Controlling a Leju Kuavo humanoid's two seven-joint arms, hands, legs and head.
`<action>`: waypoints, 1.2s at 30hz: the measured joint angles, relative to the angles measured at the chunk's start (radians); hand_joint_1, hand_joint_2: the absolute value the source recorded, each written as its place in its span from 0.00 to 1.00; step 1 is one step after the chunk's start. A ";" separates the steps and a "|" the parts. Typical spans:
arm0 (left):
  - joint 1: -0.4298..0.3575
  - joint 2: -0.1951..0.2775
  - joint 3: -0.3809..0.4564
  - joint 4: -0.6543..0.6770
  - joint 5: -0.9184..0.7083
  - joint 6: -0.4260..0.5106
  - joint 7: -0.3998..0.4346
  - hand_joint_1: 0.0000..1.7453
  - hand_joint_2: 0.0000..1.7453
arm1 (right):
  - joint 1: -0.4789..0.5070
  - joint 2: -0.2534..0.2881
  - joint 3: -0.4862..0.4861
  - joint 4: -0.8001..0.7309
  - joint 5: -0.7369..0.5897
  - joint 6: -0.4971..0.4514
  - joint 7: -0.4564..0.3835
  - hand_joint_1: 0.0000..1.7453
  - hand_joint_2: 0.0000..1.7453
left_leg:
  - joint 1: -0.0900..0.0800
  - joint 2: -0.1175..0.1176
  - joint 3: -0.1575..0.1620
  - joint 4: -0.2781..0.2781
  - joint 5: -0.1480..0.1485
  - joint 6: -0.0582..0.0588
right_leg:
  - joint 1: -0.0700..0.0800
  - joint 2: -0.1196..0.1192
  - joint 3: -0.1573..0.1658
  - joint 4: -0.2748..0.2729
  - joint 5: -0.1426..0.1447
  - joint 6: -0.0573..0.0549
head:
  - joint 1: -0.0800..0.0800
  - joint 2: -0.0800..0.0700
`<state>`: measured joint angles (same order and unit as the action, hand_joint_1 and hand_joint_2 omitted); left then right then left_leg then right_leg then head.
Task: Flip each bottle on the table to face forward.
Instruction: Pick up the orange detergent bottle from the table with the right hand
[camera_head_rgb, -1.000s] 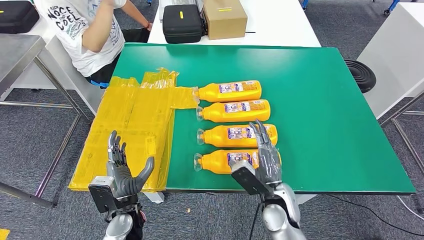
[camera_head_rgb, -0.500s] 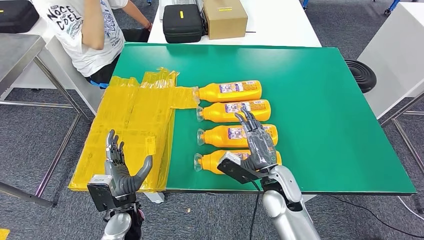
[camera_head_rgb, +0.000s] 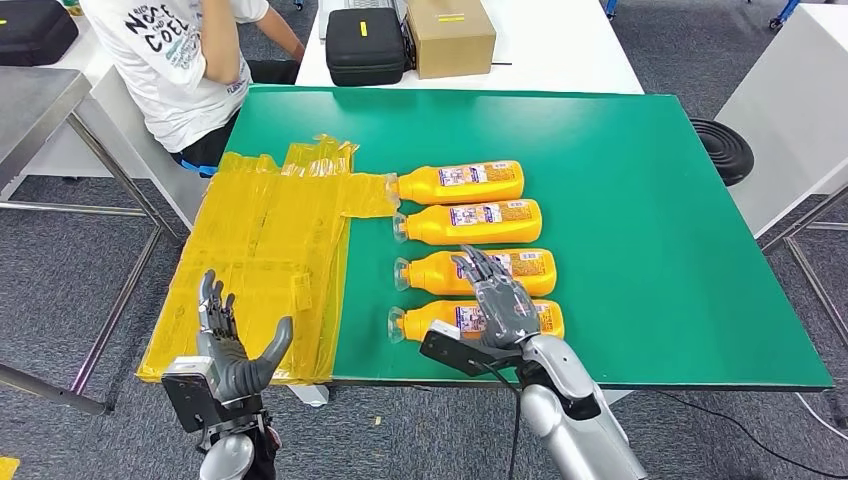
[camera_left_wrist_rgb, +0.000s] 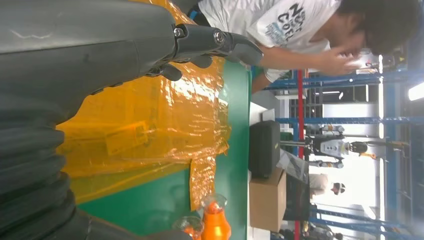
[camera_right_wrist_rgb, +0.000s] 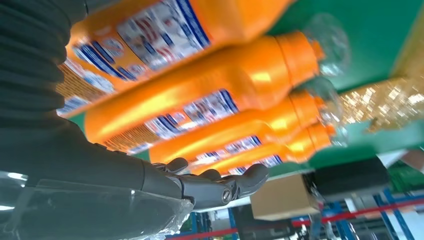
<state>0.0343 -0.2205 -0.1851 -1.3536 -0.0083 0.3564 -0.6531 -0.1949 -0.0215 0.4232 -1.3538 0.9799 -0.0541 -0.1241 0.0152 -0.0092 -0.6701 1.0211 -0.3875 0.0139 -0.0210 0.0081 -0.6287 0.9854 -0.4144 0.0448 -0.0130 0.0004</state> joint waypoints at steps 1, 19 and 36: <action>0.002 0.000 0.003 -0.003 -0.002 0.000 0.003 0.00 1.00 | 0.002 -0.005 0.004 0.000 0.002 0.003 0.009 0.00 1.00 | 0.000 0.000 0.000 0.000 0.000 0.000 | 0.000 0.000 0.000 0.000 0.000 0.000 | 0.000 0.000; 0.013 0.000 0.031 -0.008 0.001 0.003 0.007 0.00 1.00 | 0.003 -0.085 0.048 0.016 0.088 0.001 0.087 0.00 1.00 | 0.000 0.000 0.000 0.000 0.000 0.000 | 0.000 0.000 0.000 0.000 0.000 0.001 | 0.000 0.000; 0.016 0.000 0.043 -0.008 -0.001 0.003 0.007 0.00 1.00 | 0.029 -0.116 0.057 0.017 0.081 0.001 0.092 0.00 1.00 | 0.000 0.000 0.000 0.000 0.000 0.000 | 0.000 0.000 0.000 0.000 0.000 0.001 | 0.000 0.000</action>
<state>0.0507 -0.2209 -0.1425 -1.3615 -0.0092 0.3593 -0.6463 -0.1658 -0.1379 0.4804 -1.3367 1.0609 -0.0532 -0.0326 0.0151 -0.0096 -0.6701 1.0212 -0.3879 0.0143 -0.0211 0.0078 -0.6285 0.9853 -0.4147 0.0454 -0.0130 0.0004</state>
